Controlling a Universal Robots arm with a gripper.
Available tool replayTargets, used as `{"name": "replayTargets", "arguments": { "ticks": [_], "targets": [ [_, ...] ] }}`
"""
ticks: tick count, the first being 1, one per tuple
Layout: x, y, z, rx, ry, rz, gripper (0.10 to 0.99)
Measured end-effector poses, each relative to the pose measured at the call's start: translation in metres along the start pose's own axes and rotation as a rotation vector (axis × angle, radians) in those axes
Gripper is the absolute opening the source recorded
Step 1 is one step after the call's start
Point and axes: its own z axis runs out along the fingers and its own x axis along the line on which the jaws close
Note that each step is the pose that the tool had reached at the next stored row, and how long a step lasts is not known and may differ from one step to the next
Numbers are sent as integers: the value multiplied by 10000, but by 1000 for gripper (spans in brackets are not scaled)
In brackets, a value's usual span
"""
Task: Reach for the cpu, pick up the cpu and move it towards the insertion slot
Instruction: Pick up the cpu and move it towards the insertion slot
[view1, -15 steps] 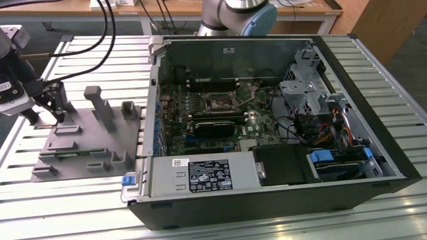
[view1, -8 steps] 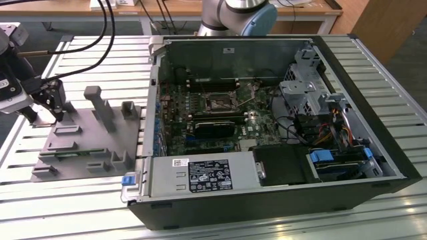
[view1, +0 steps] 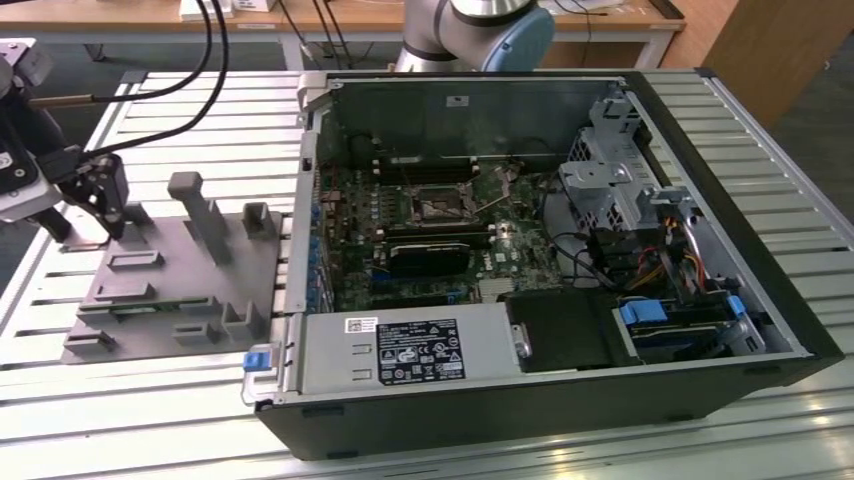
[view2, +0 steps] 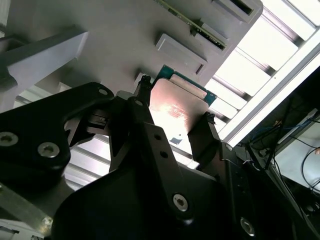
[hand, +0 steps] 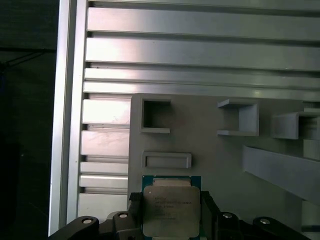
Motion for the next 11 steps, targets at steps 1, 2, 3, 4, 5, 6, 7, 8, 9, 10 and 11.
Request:
{"name": "replayTargets", "arguments": {
  "ticks": [1,2,3,4,5,6,7,8,9,10,11],
  "targets": [
    [0,0,-8,0,0,0,545],
    [0,0,-15,0,0,0,545],
    [0,1,-23,0,0,0,545],
    [0,1,-31,0,-1,0,545],
    [0,1,-39,0,0,0,545],
    [0,2,-45,1,0,0,545],
    [-1,2,-48,2,-2,0,545],
    [-1,2,-53,4,-1,-1,545],
    [-1,2,-59,6,0,-1,545],
    [-1,2,-62,5,-2,0,545],
    [-1,2,-65,6,-2,0,545]
  ]
}}
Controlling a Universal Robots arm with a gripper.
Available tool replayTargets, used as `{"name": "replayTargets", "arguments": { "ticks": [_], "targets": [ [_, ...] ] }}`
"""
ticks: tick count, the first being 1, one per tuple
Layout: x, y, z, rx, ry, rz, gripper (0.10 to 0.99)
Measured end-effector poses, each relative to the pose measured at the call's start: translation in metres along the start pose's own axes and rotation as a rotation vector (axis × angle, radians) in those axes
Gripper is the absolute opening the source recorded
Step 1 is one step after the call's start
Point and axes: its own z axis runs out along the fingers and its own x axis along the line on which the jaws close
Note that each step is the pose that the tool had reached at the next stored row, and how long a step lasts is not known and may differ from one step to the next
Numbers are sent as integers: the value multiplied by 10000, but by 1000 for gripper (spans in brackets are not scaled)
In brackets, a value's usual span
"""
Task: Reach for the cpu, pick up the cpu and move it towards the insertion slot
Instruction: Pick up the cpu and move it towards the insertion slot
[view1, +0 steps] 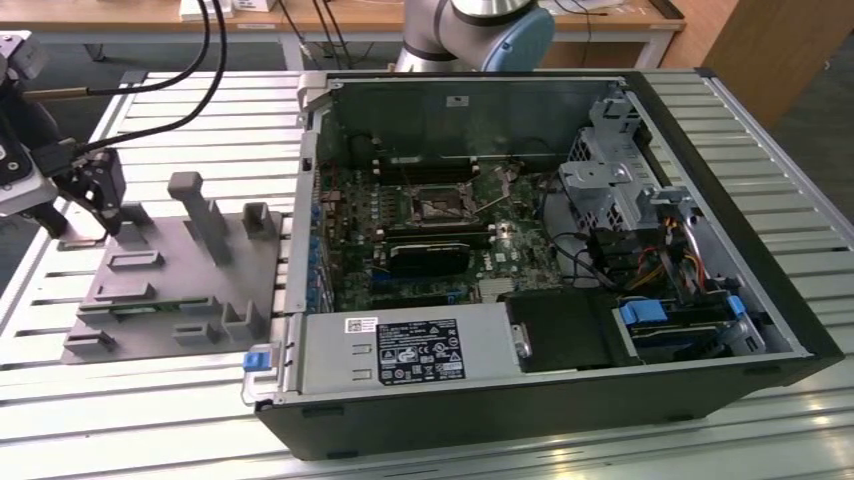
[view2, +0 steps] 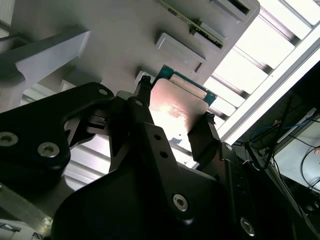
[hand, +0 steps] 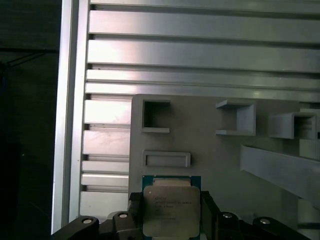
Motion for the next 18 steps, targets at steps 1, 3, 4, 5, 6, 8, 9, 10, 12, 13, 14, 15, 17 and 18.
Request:
{"name": "replayTargets", "arguments": {
  "ticks": [1,3,4,5,6,8,9,10,12,13,14,15,17,18],
  "targets": [
    [0,0,-5,2,2,0,545],
    [0,0,-14,4,3,0,545],
    [0,1,-17,3,1,0,545],
    [0,1,-22,4,2,0,545],
    [0,1,-27,4,2,0,545],
    [0,1,-37,4,2,0,545],
    [0,1,-42,4,2,0,545],
    [0,1,-47,4,2,0,545],
    [0,2,-56,3,1,0,545],
    [0,2,-61,4,2,0,545],
    [0,2,-66,5,3,0,545],
    [-1,2,-72,5,2,0,545],
    [-1,3,-85,6,2,0,545],
    [-1,3,-93,7,3,0,545]
  ]
}}
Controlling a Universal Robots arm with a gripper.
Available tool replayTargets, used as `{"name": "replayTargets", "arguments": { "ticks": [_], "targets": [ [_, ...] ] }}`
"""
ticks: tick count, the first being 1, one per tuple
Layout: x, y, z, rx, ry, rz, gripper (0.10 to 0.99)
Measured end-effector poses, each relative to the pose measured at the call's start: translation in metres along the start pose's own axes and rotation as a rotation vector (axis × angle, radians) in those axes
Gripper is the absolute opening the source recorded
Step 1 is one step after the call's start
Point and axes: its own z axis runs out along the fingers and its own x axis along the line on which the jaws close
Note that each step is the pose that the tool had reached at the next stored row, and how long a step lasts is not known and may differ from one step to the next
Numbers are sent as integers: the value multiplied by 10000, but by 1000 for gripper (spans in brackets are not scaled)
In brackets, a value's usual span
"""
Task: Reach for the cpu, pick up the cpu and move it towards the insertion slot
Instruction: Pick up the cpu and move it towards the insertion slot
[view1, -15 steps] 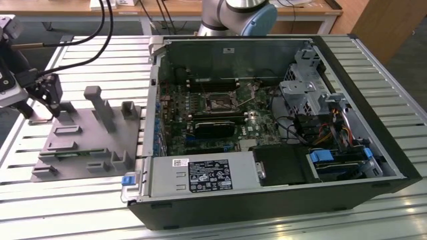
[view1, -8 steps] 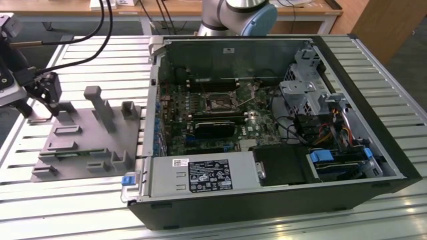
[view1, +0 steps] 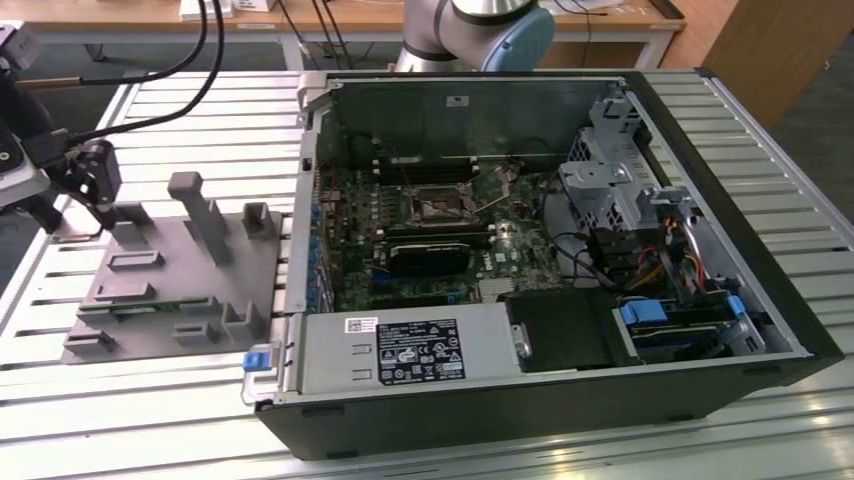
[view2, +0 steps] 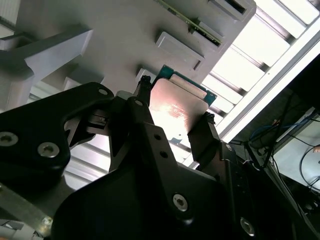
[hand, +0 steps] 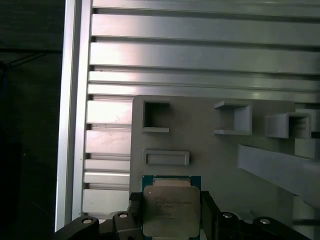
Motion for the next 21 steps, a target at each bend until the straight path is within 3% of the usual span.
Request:
{"name": "replayTargets", "arguments": {
  "ticks": [21],
  "targets": [
    [-2,8,-191,55,0,-1,545]
  ]
}}
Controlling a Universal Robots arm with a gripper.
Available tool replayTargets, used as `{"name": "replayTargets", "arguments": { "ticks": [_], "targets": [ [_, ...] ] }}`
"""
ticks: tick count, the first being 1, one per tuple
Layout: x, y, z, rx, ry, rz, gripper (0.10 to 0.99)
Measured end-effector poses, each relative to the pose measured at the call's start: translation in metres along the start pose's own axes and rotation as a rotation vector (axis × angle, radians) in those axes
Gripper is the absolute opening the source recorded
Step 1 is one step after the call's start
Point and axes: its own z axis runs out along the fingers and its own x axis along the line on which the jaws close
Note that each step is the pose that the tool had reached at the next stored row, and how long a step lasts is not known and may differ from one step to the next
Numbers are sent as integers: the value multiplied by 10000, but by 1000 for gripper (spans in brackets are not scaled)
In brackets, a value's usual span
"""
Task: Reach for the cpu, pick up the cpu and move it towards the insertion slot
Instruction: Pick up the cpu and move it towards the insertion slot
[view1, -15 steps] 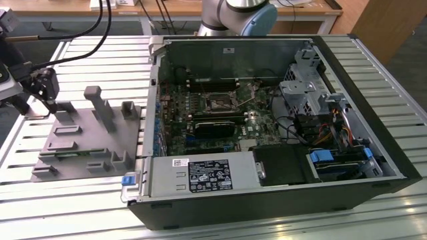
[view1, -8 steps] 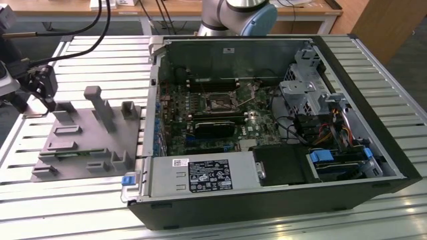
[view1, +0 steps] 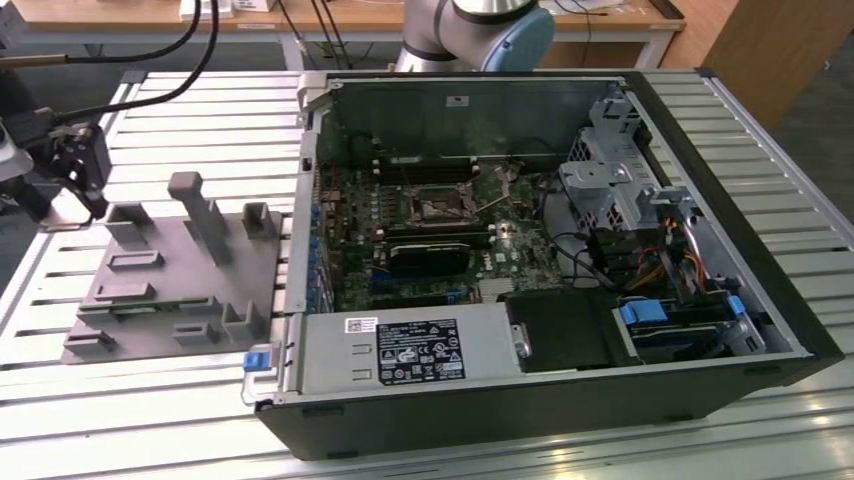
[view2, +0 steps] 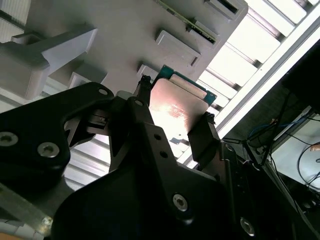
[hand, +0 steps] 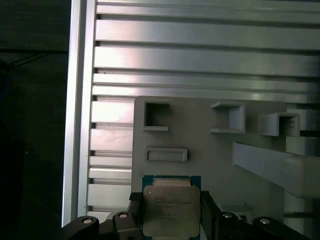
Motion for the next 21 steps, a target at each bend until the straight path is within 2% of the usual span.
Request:
{"name": "replayTargets", "arguments": {
  "ticks": [21],
  "targets": [
    [-1,6,-185,34,0,0,545]
  ]
}}
